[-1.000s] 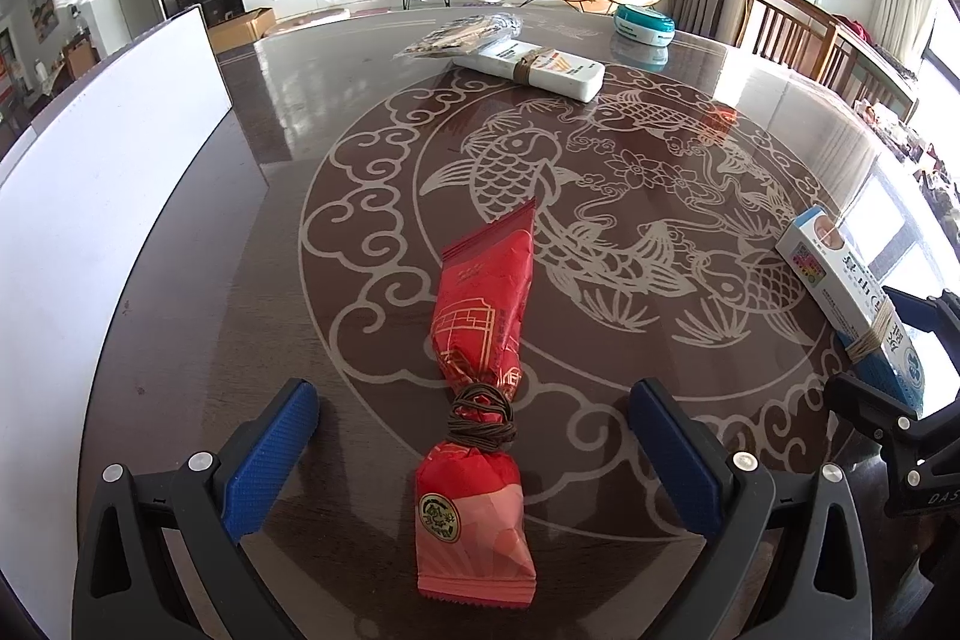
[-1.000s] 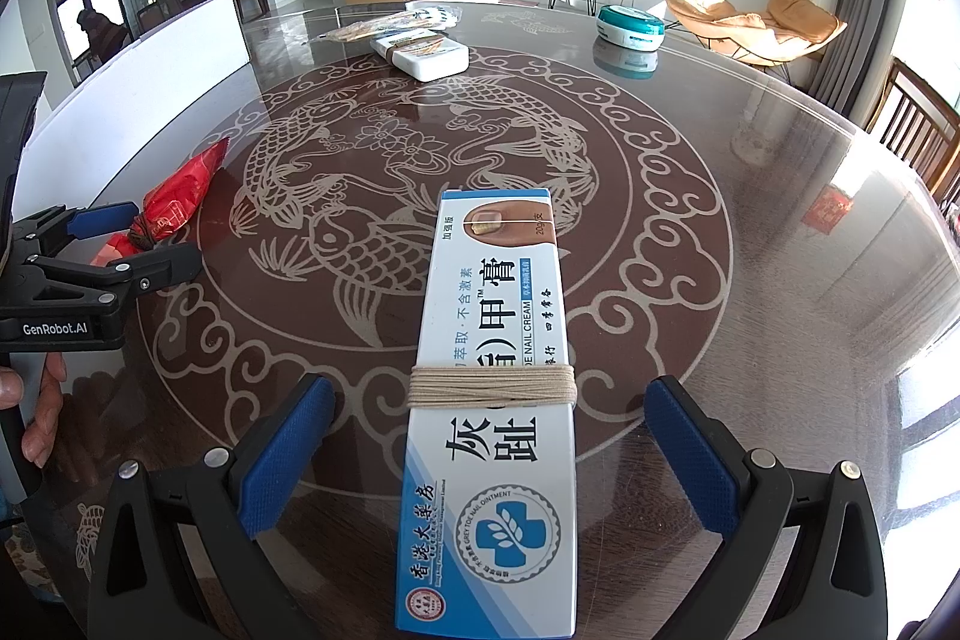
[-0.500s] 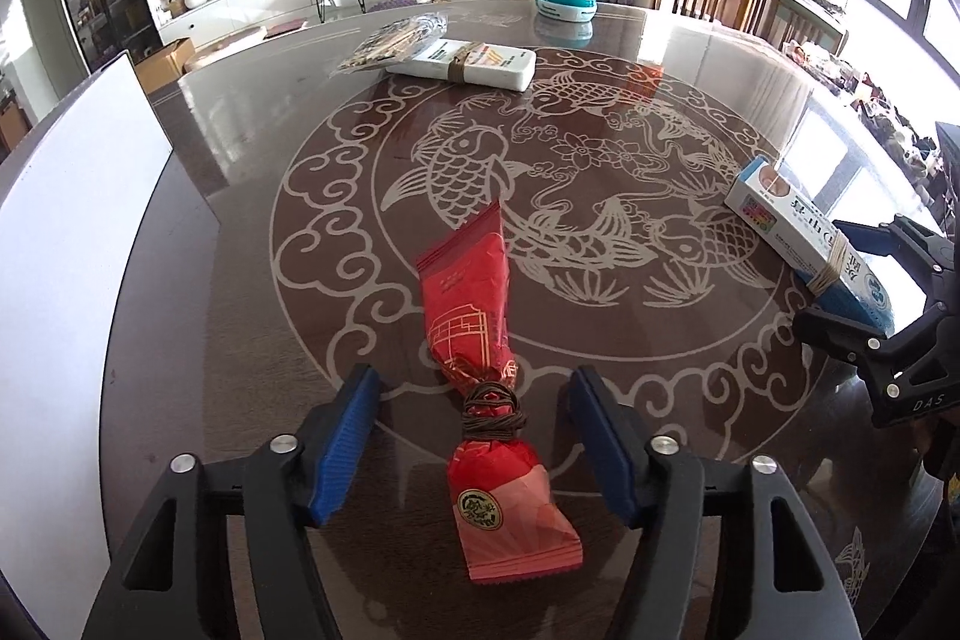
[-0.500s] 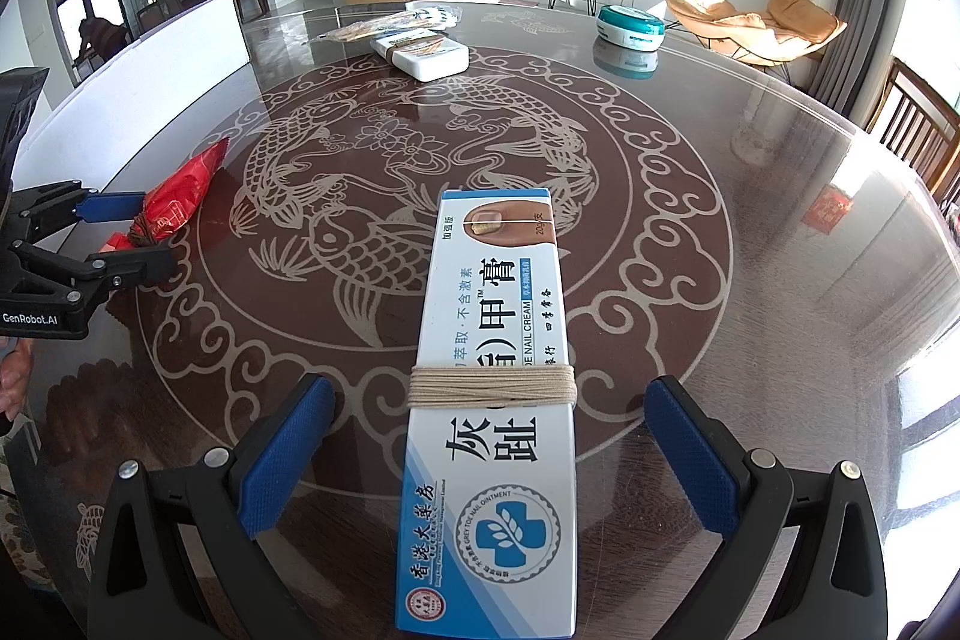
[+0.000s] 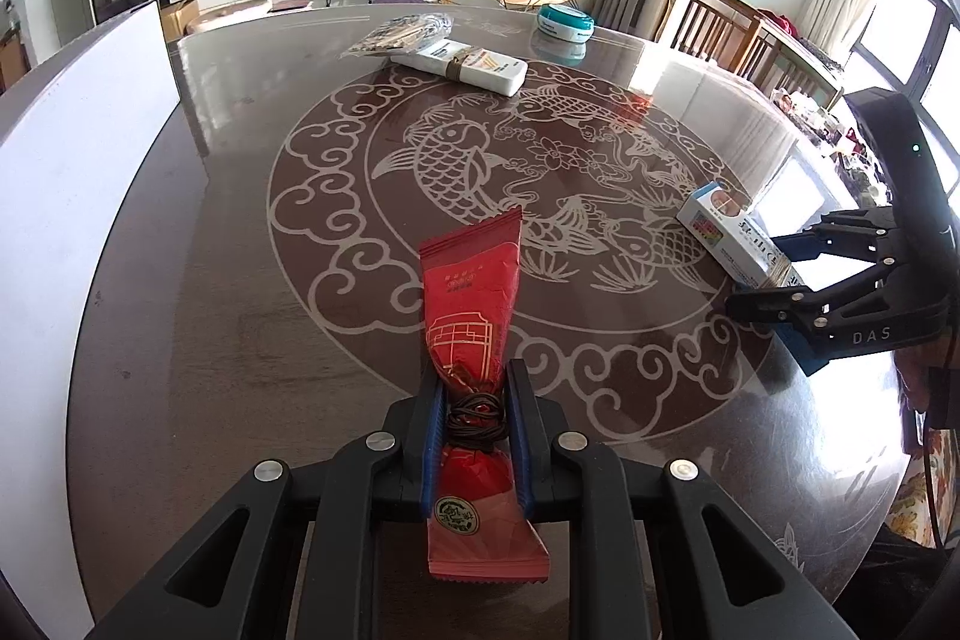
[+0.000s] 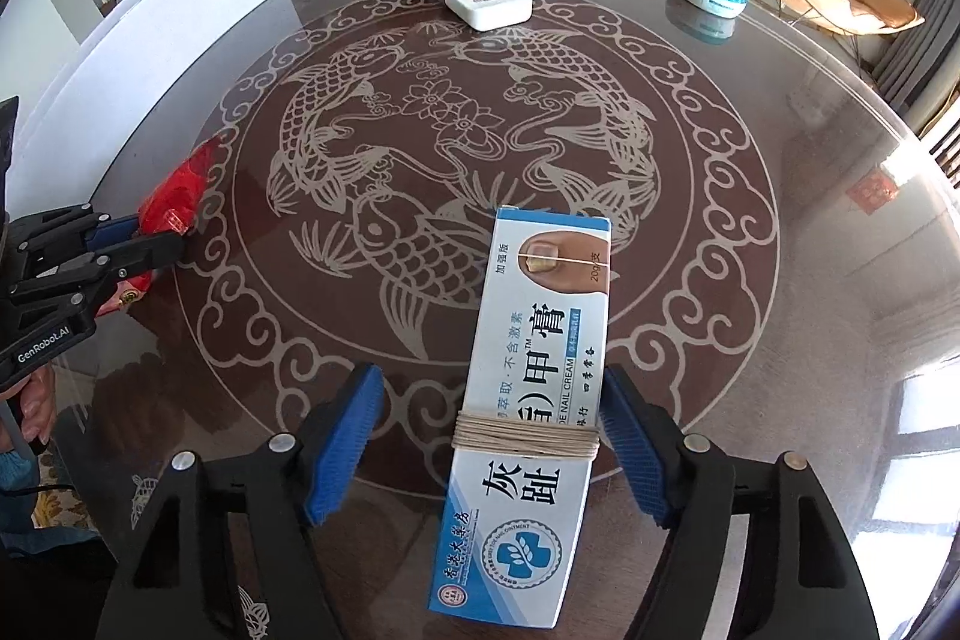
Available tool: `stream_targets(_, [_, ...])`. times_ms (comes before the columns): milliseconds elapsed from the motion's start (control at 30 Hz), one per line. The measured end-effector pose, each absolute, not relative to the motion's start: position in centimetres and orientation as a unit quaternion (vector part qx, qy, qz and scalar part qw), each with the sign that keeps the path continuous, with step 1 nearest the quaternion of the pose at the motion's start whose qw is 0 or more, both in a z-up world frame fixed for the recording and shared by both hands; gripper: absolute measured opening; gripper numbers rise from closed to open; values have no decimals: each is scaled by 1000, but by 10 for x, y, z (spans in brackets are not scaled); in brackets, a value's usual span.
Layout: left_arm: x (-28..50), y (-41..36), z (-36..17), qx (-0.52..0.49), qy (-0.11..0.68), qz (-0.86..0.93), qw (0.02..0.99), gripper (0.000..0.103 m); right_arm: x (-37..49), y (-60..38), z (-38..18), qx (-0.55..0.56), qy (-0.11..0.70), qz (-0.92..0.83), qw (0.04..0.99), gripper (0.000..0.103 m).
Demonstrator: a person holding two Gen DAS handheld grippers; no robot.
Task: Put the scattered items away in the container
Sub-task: 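Carry the red bag and nail cream box into the white box and open both tools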
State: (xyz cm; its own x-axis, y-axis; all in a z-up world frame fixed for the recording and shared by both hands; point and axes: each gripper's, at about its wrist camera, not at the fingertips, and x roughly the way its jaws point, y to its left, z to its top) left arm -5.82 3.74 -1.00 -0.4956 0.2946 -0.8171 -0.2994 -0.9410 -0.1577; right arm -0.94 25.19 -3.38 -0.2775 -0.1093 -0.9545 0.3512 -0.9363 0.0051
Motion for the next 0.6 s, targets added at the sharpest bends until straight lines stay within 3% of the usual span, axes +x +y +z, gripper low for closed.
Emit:
stream_targets(33, [-56,35,-8,-470,-2,866,171,19,-11,252,-33,584,107,-793,140,50])
stream_targets(67, [-55,32,-6,-467,-6,867,171,19,-12,253,-31,590,106,-789,134,44])
stream_targets(333, [-36,7,39,-423,-47,888,172,19,-1,255,26,540,94,-826,134,44])
stream_targets(600, [6,-62,77,-389,-119,902,146,19,-9,186,52,512,92,-828,206,44])
